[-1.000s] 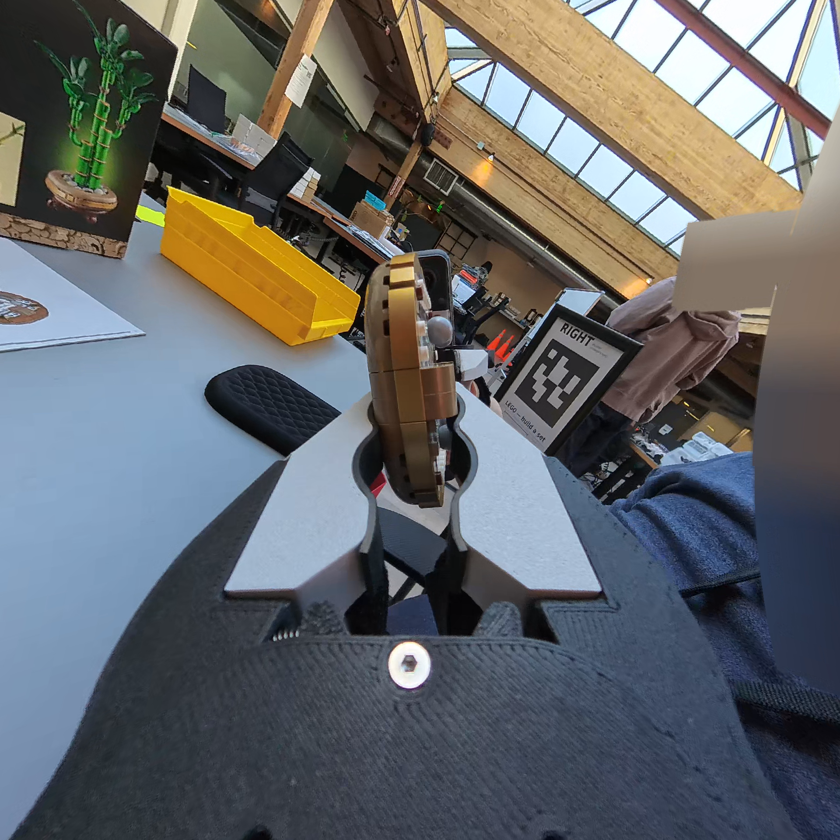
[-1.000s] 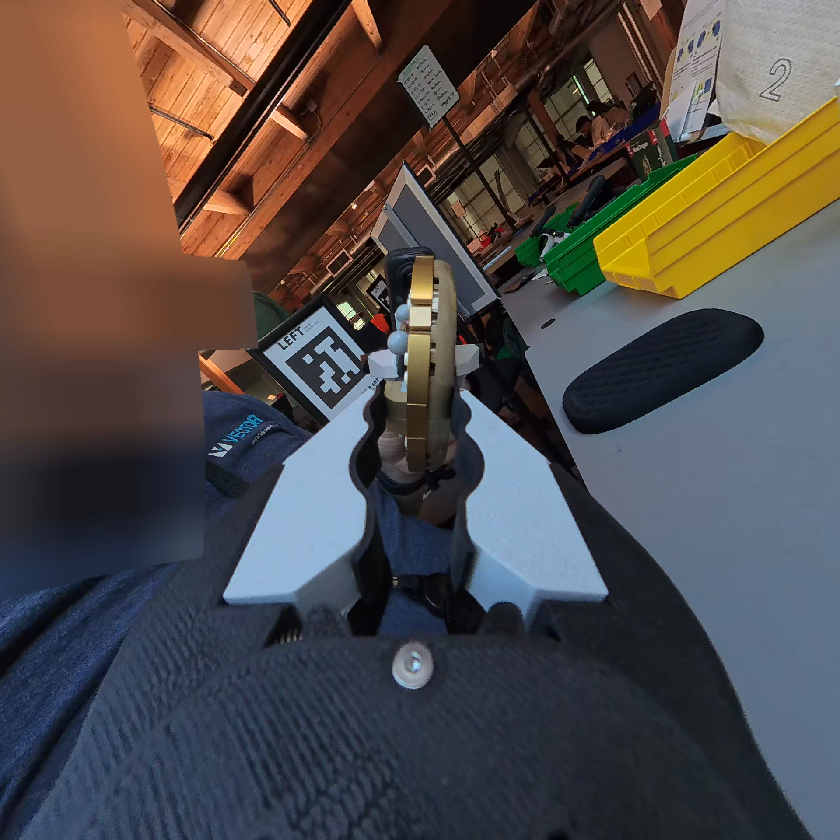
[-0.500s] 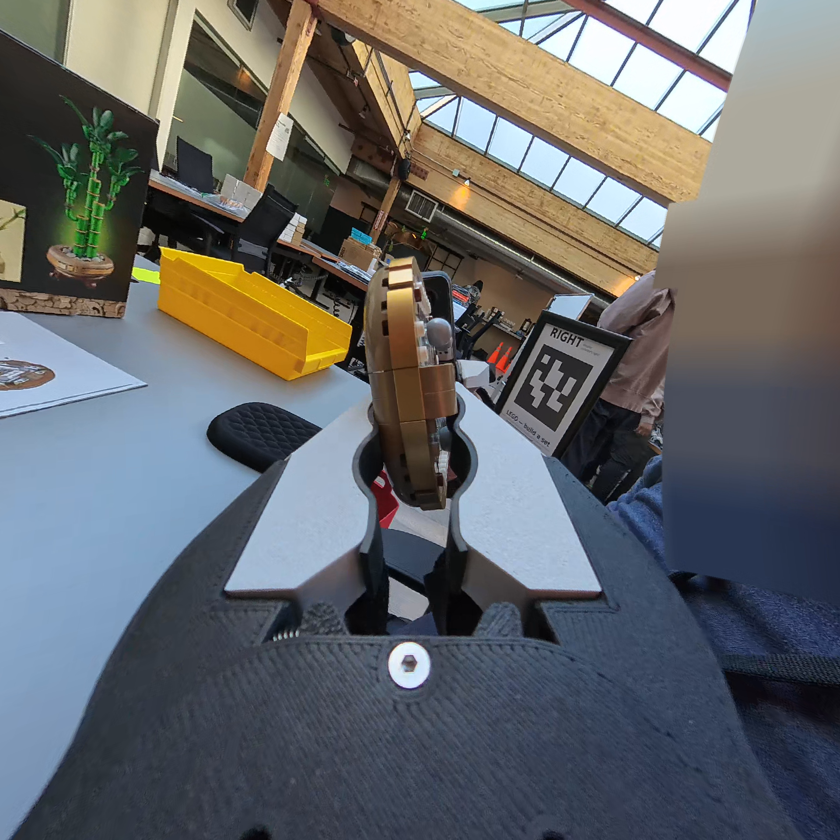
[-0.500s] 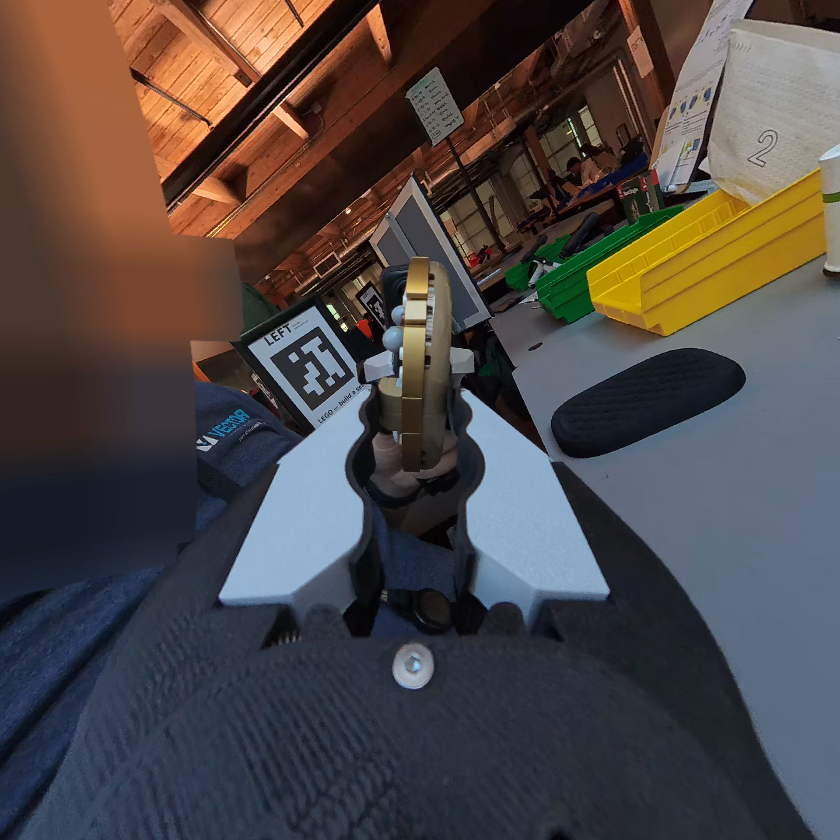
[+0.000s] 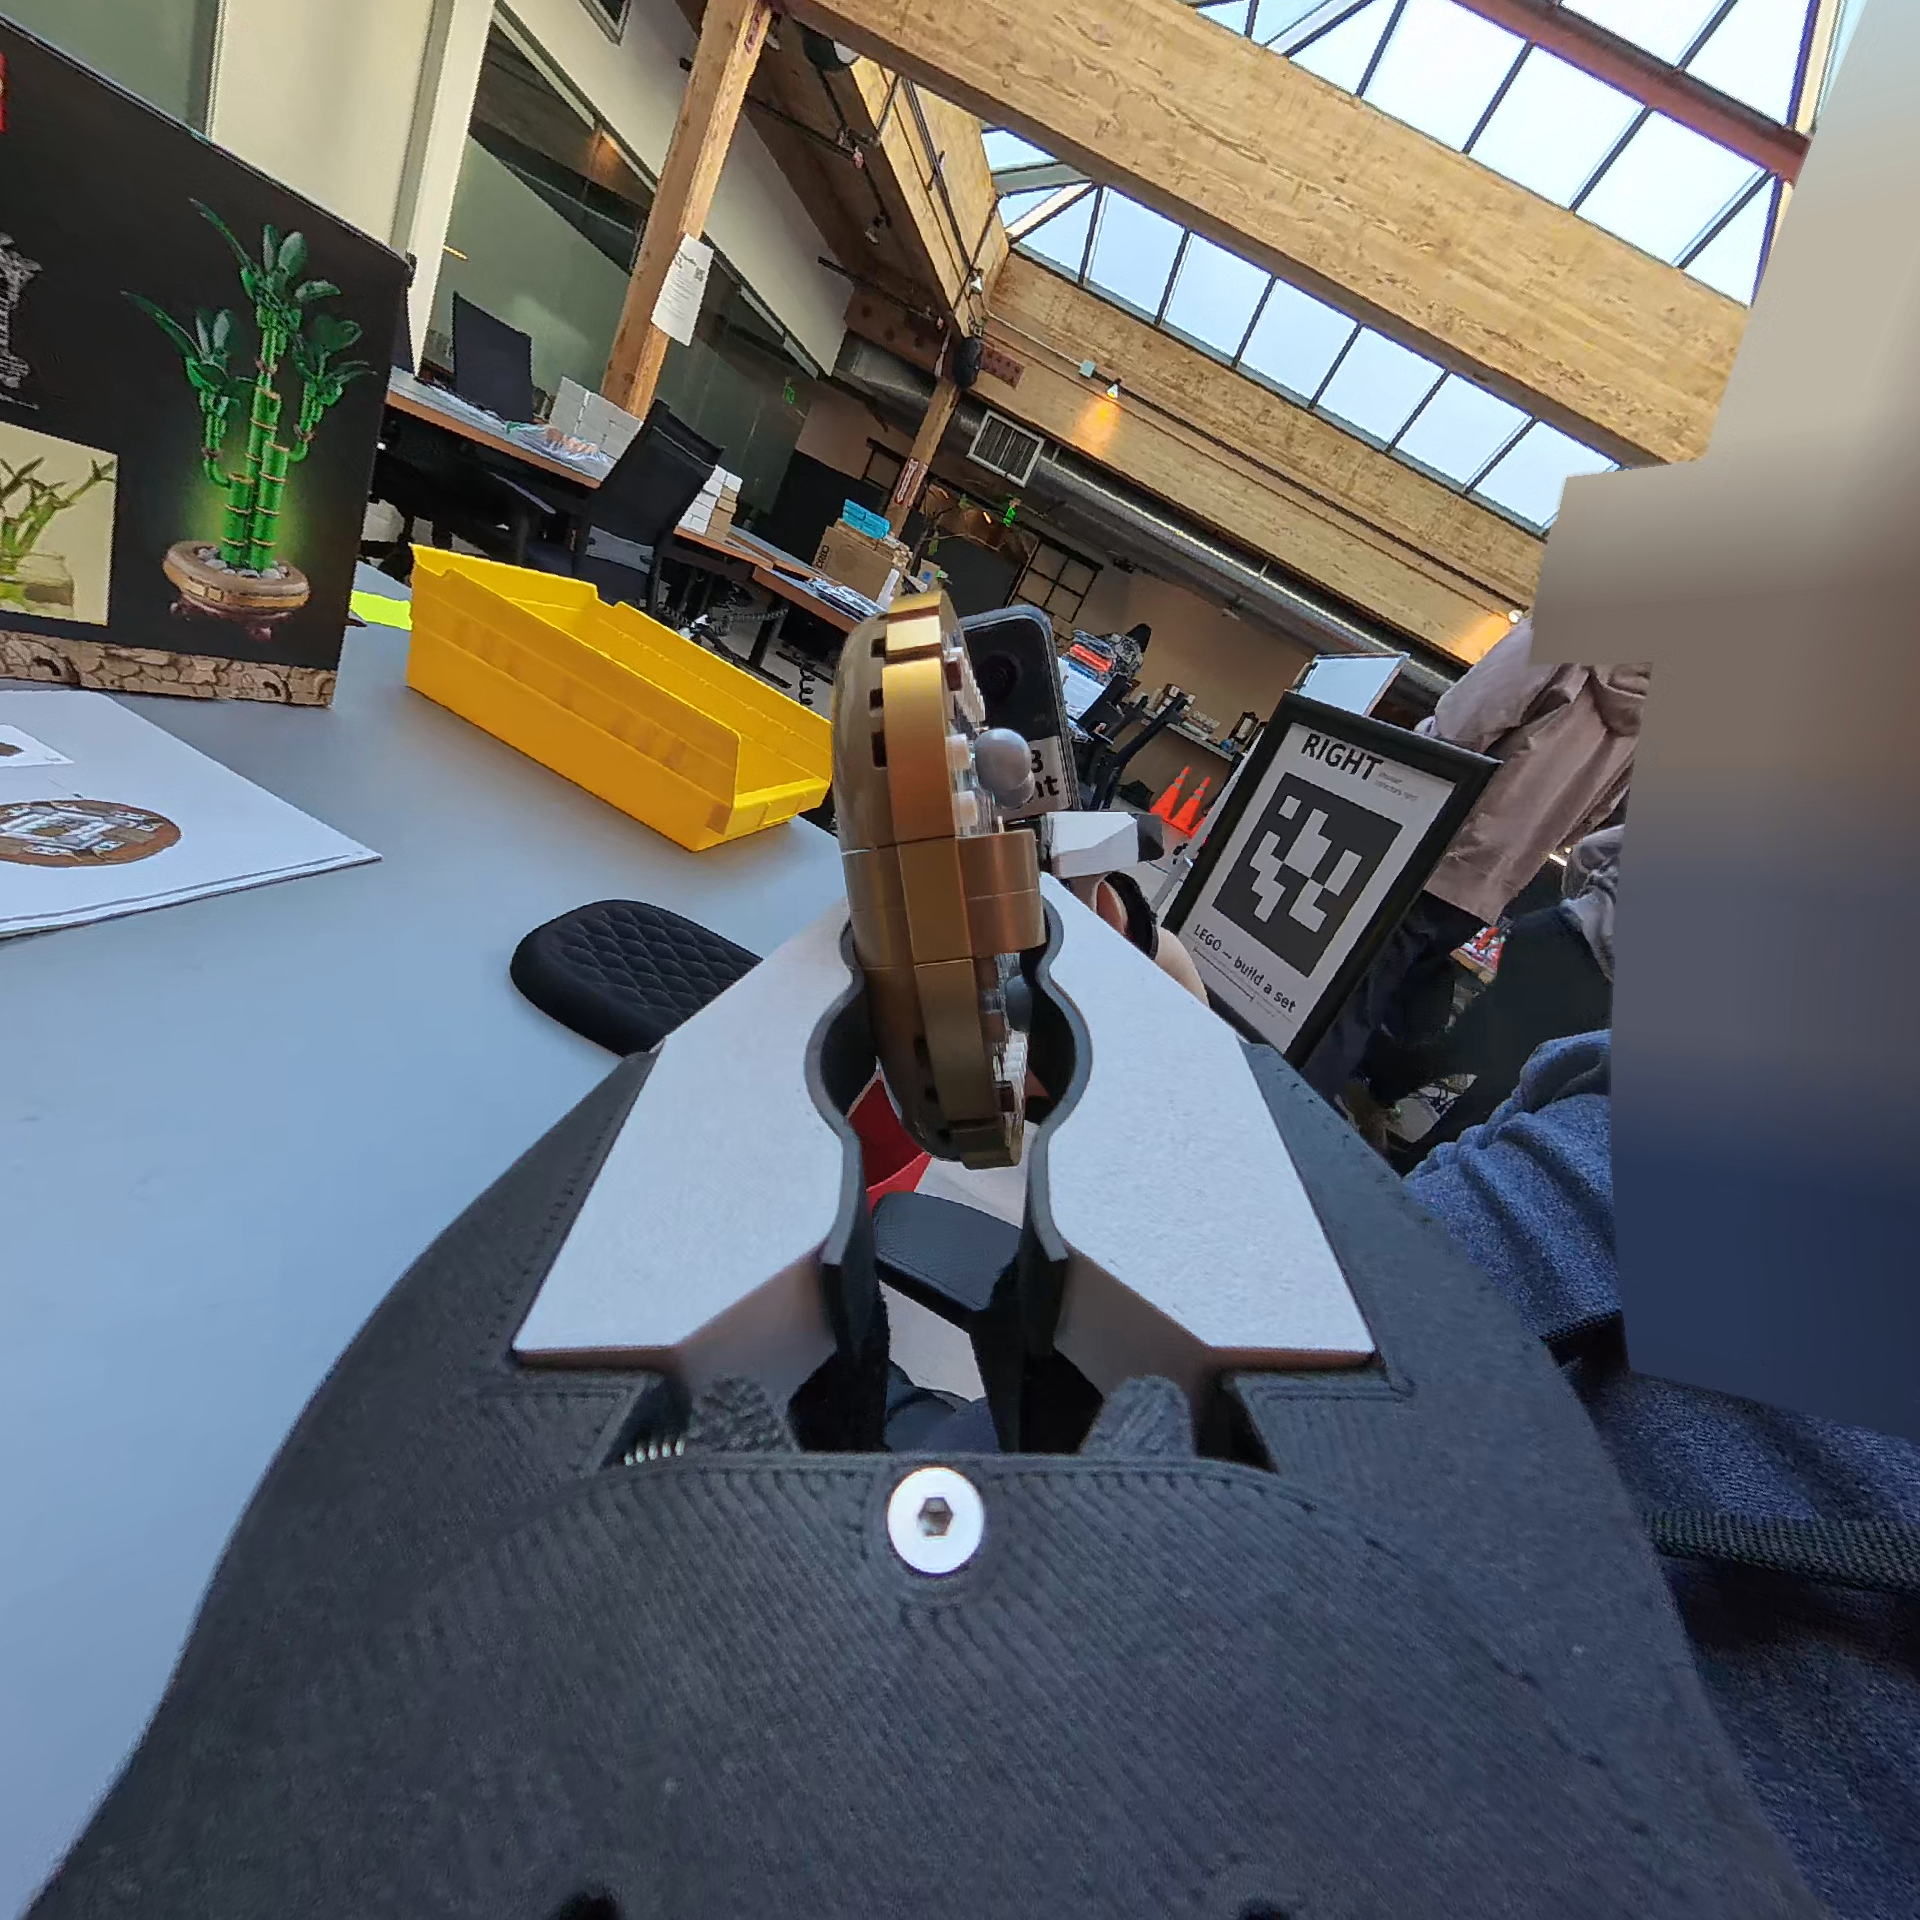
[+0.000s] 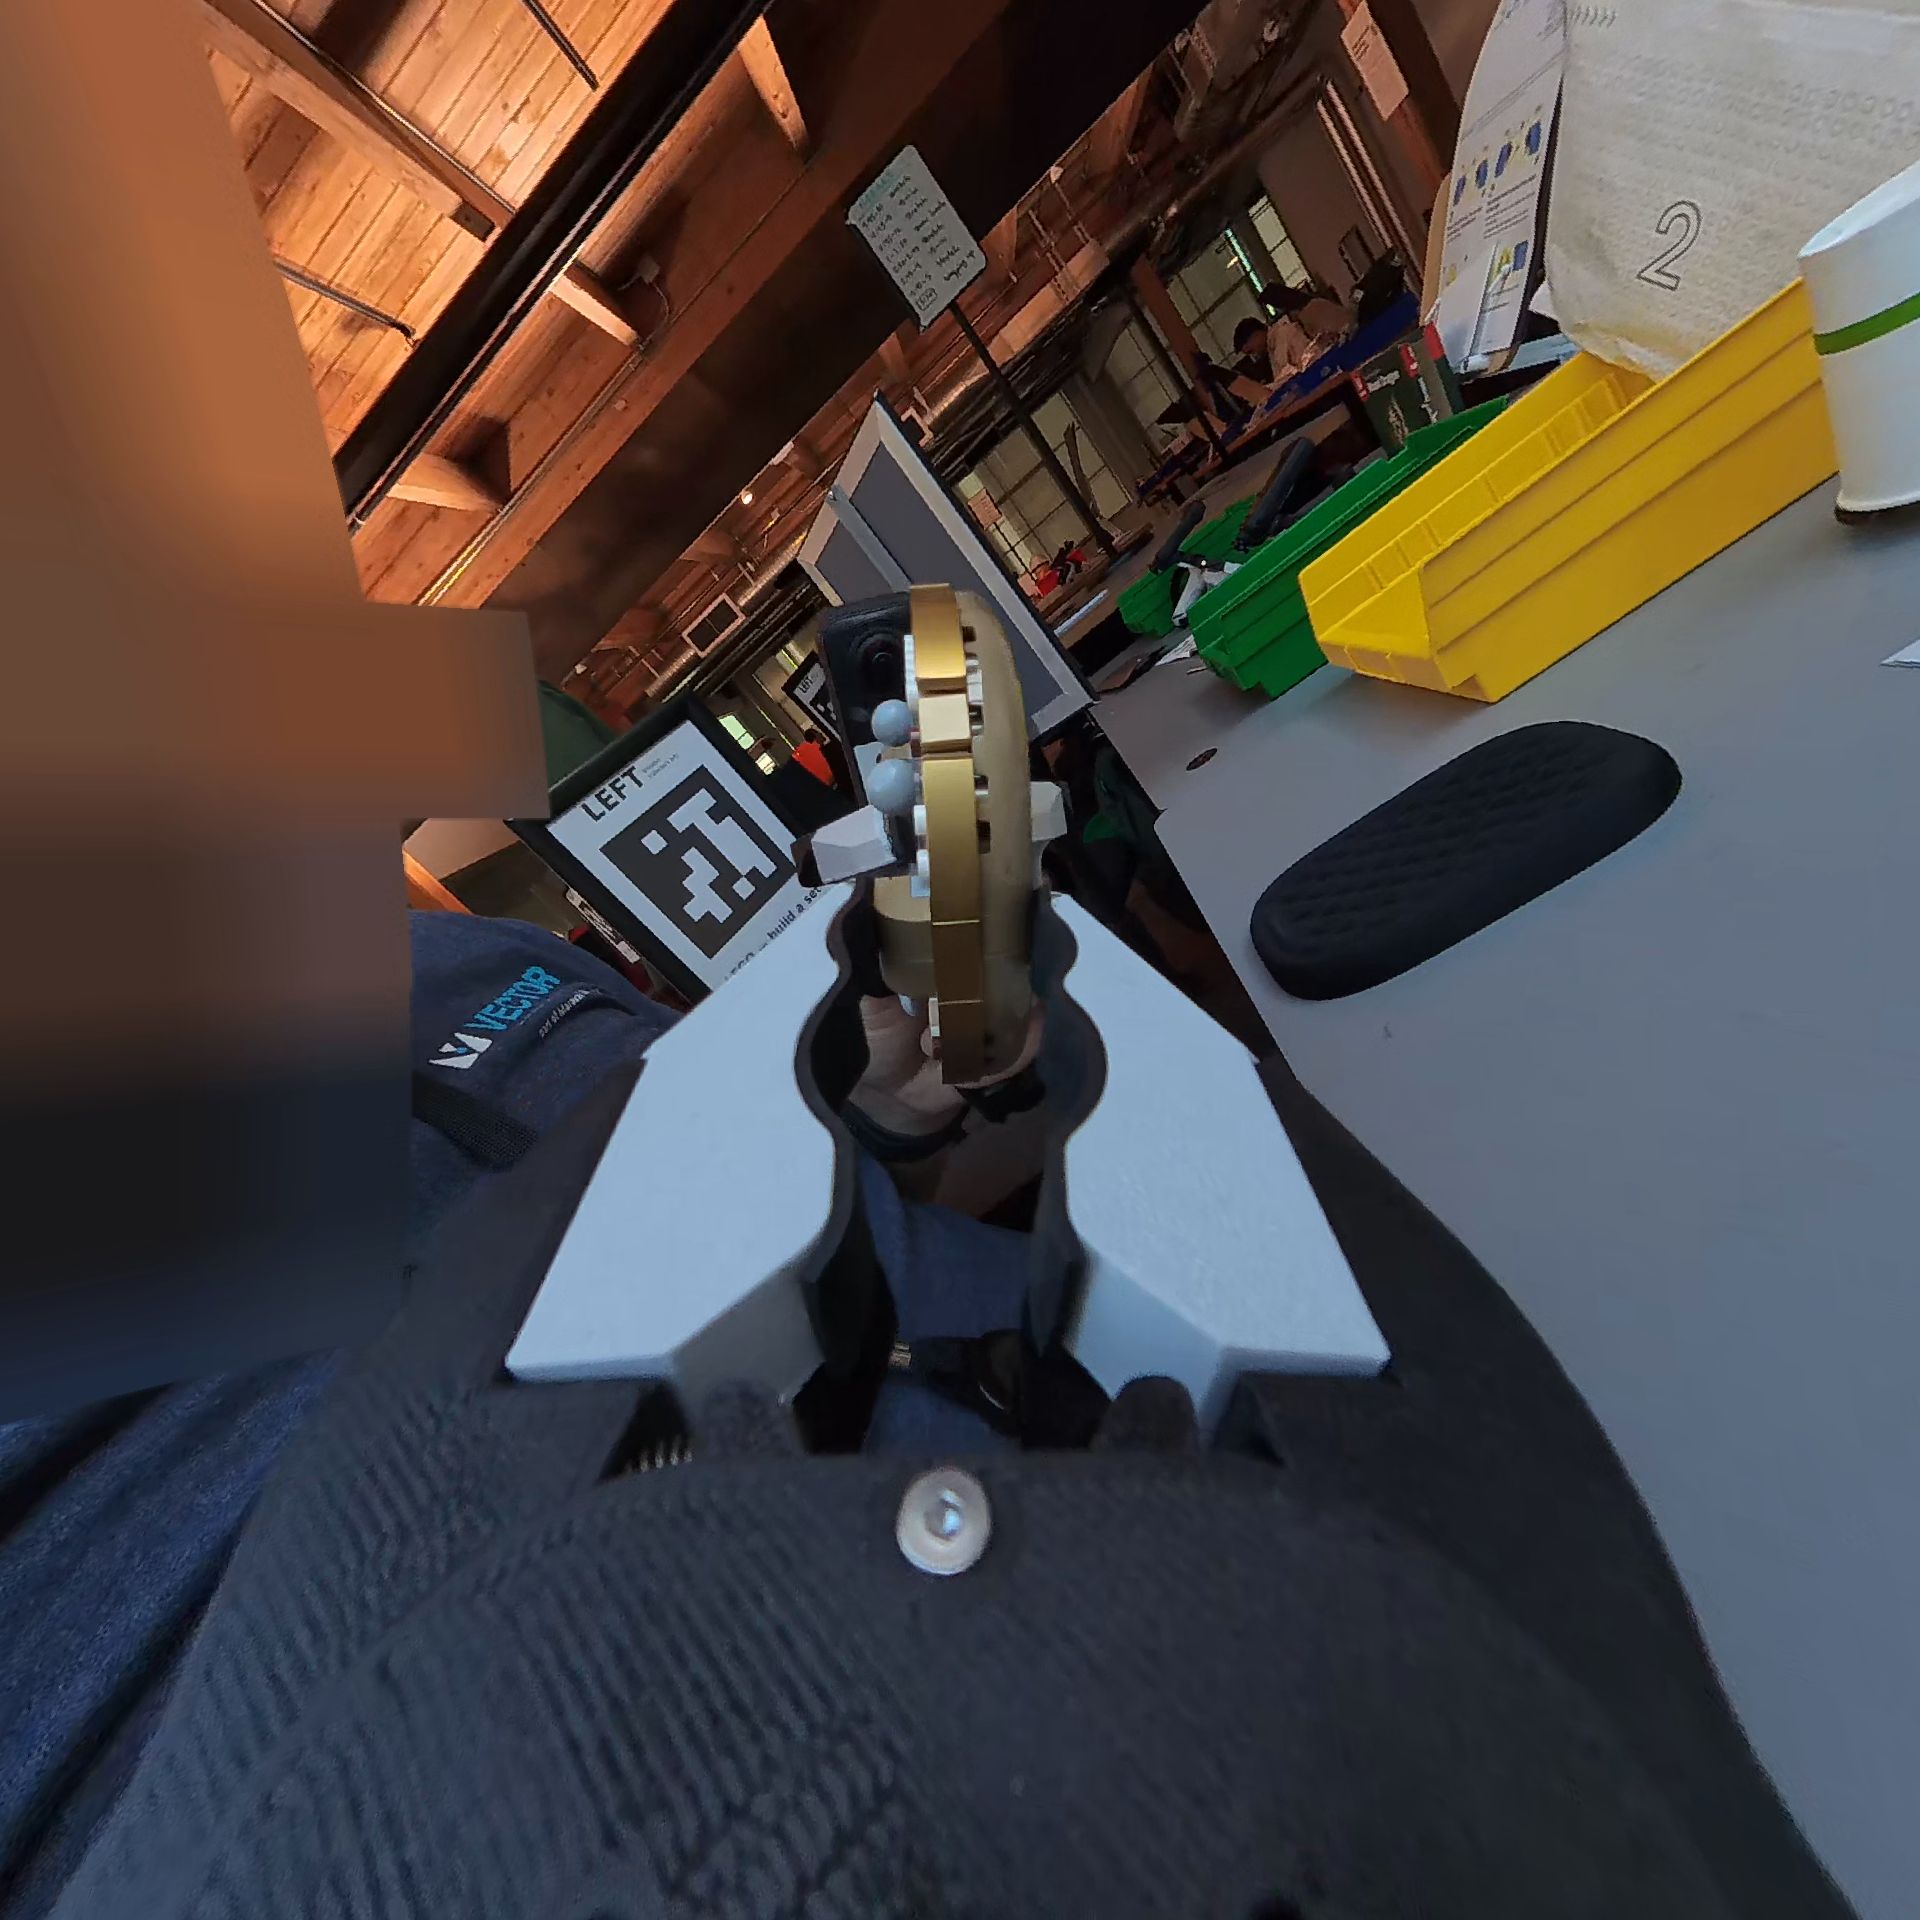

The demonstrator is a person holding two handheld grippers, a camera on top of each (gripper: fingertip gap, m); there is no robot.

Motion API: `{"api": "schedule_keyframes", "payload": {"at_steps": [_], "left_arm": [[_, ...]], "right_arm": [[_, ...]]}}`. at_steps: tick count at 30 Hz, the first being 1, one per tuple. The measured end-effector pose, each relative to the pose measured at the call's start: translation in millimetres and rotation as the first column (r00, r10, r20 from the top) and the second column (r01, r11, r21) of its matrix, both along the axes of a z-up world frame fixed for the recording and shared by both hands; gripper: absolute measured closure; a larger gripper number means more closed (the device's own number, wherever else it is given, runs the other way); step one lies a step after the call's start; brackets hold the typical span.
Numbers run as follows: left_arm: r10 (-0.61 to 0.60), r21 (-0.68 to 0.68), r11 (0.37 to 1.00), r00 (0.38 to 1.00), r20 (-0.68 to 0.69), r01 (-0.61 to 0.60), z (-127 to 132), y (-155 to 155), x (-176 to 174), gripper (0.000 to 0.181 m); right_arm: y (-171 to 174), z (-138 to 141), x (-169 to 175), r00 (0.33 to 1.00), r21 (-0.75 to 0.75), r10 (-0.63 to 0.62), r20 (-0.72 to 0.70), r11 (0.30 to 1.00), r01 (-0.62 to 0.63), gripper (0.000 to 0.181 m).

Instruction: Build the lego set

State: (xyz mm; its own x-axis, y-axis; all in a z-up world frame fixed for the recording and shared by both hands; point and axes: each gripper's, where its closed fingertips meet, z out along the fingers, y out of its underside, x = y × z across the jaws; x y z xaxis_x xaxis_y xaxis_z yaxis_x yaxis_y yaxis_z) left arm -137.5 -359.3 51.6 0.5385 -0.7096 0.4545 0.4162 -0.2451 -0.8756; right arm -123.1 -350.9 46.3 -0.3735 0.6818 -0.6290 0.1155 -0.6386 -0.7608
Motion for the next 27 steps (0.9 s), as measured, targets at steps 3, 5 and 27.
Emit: {"api": "schedule_keyframes", "payload": {"at_steps": [3,5,27], "left_arm": [[0.003,-0.020,1.000,1.000,0.026,-0.002,-0.5,3.2,-2.3,0.158],[0.012,-0.052,0.999,0.999,0.050,-0.010,-1.6,6.8,-5.1,0.158],[0.003,-0.259,0.961,0.933,0.359,0.096,-14.8,24.0,-17.0,0.158]], "right_arm": [[4.9,1.4,-2.6,1.000,-0.016,-0.023,-0.011,1.000,0.023,0.153],[6.5,-1.4,-5.0,1.000,-0.047,-0.027,-0.002,0.999,0.027,0.153],[10.4,-24.5,-15.0,0.998,-0.092,-0.032,0.058,0.995,0.038,0.160]]}}
